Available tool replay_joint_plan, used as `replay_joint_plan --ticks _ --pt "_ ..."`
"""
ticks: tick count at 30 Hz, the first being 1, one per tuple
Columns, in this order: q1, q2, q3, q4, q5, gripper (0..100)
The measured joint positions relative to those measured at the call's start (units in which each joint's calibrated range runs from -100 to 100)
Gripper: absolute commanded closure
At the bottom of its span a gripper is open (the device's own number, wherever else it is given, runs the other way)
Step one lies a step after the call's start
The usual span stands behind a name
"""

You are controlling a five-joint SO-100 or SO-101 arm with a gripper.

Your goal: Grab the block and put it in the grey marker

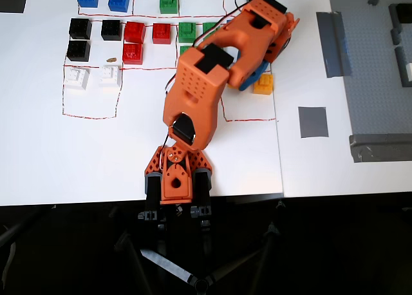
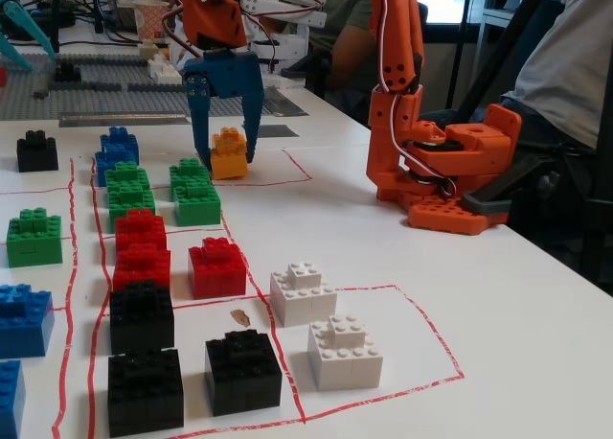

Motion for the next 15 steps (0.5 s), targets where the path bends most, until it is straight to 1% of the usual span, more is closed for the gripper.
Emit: replay_joint_plan --ticks 4,9,15 --pt "0.0 0.0 0.0 0.08 -0.49 100" --pt "-0.35 0.17 -1.53 4.65 -2.25 100" --pt "-4.87 0.26 -8.0 10.01 -3.61 100"
